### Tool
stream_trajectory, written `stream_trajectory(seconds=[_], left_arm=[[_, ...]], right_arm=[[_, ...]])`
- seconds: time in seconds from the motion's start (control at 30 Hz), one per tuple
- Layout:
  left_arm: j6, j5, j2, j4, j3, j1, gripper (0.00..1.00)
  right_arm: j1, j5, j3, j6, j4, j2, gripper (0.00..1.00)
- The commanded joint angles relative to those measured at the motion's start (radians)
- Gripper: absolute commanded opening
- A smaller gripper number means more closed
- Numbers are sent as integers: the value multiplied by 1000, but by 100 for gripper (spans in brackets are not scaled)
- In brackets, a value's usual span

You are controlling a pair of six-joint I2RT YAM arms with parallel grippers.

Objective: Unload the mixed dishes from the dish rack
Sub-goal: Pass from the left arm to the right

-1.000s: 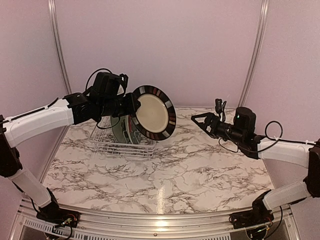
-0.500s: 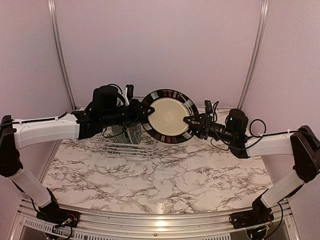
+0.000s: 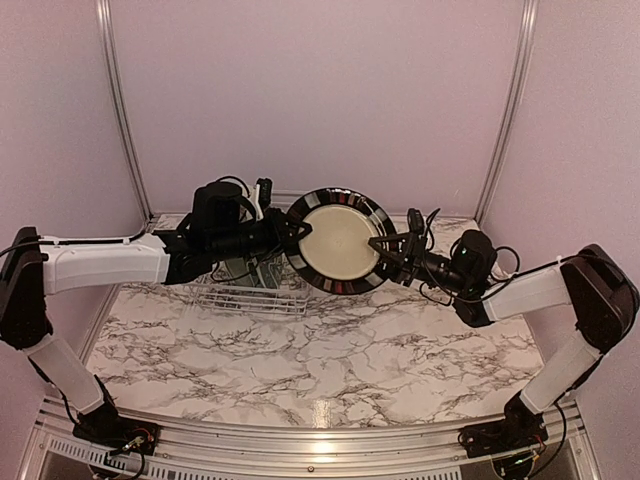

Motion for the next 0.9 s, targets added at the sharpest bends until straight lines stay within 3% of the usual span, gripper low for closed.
stream_trajectory(seconds=[0.0,0.1,0.3,0.47,0.63,0.77,0.83,0.87], left_arm=[[55,-57,-88,112,12,6,0],[71,-69,-100,101,4,6,0],[63,-39,-85,124,7,6,0],[59,-6,-71,137,14,6,0],[54,21,-49,142,22,6,0],[64,24,-46,126,26,7,0],[72,15,-50,117,23,8,7],[75,9,-54,110,22,9,19]], right_arm=[[5,7,5,-7,31,-10,61],[5,7,17,-12,18,-5,62],[7,1,30,48,110,36,46],[7,3,42,44,105,47,43],[7,8,37,42,118,50,27],[2,21,26,55,141,46,5],[-6,24,15,71,172,46,0],[-11,24,11,79,187,45,0]])
